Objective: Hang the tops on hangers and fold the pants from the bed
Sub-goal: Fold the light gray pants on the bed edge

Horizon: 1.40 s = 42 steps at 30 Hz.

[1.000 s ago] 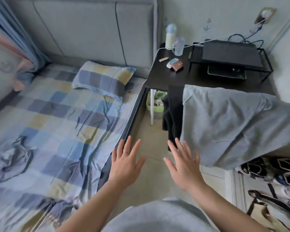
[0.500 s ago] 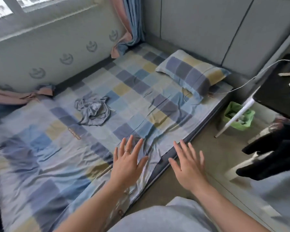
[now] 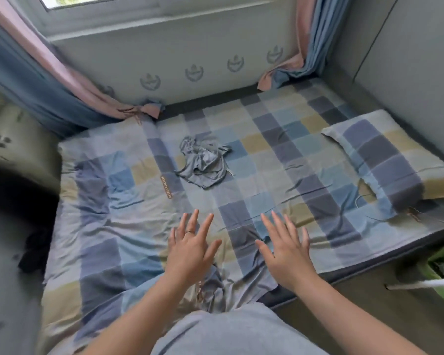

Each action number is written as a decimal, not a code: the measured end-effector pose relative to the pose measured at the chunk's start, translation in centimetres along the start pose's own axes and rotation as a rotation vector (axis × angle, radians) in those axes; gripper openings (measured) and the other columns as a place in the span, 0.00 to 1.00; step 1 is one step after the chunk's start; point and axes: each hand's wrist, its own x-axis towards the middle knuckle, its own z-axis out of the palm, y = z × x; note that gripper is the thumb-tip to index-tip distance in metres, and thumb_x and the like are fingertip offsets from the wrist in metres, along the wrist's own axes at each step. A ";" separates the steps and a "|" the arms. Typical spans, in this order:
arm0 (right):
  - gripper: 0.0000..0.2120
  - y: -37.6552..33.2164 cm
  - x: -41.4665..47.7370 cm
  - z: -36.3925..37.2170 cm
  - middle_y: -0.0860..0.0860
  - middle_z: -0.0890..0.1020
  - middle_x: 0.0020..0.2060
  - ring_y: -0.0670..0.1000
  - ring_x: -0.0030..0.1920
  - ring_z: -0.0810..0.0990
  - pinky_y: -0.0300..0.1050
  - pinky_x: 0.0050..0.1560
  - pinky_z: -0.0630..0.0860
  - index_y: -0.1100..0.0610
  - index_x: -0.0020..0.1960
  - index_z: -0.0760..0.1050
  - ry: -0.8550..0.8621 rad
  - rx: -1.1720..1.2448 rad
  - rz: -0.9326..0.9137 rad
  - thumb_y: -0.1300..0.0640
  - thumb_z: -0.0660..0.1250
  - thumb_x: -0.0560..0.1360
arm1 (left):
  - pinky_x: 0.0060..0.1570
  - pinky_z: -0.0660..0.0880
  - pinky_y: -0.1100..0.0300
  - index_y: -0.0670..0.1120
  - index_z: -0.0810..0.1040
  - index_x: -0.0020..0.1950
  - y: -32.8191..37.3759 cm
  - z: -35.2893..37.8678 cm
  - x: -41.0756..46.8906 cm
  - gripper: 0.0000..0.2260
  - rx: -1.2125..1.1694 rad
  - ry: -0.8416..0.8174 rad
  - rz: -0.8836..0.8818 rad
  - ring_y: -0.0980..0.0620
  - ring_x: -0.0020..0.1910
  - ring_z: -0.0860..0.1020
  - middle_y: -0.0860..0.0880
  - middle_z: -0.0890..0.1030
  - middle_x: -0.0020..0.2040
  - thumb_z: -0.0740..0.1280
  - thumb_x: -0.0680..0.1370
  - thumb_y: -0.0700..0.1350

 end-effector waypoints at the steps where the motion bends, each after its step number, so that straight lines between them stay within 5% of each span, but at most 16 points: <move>1: 0.30 -0.2 1.4 -0.3 0.42 0.41 0.81 0.48 0.80 0.36 0.62 0.75 0.33 0.39 0.81 0.39 -0.004 -0.009 -0.022 0.36 0.45 0.82 | 0.78 0.43 0.45 0.63 0.48 0.81 -0.2 -0.3 1.0 0.29 -0.005 0.010 -0.023 0.49 0.81 0.39 0.52 0.44 0.83 0.49 0.81 0.66; 12: 0.30 -0.8 14.6 0.5 0.43 0.43 0.82 0.50 0.81 0.38 0.61 0.76 0.34 0.40 0.81 0.43 0.032 -0.006 -0.023 0.37 0.48 0.82 | 0.78 0.46 0.45 0.63 0.50 0.81 -4.0 0.3 14.3 0.28 -0.005 0.000 -0.067 0.48 0.81 0.41 0.52 0.46 0.83 0.52 0.82 0.65; 30: 0.31 -7.6 47.7 21.7 0.42 0.44 0.81 0.48 0.80 0.41 0.61 0.77 0.40 0.38 0.80 0.41 -0.221 -0.127 -0.028 0.37 0.50 0.81 | 0.77 0.52 0.48 0.58 0.52 0.81 -28.1 17.2 44.2 0.29 -0.138 -0.178 -0.200 0.45 0.81 0.49 0.48 0.52 0.83 0.55 0.82 0.63; 37: 0.31 -8.3 62.8 31.0 0.44 0.50 0.81 0.51 0.80 0.47 0.60 0.77 0.48 0.41 0.81 0.46 -0.210 -0.233 -0.163 0.39 0.54 0.81 | 0.70 0.64 0.45 0.53 0.53 0.82 -35.4 25.7 58.5 0.34 -0.223 -0.016 -0.141 0.40 0.74 0.61 0.47 0.57 0.81 0.64 0.80 0.59; 42: 0.34 -9.6 71.1 35.8 0.48 0.50 0.82 0.55 0.81 0.47 0.62 0.76 0.47 0.43 0.81 0.47 -0.167 -0.331 -0.264 0.42 0.58 0.81 | 0.58 0.68 0.47 0.48 0.64 0.78 -37.7 31.7 61.7 0.31 -0.142 0.190 -0.132 0.41 0.62 0.72 0.48 0.69 0.73 0.63 0.79 0.61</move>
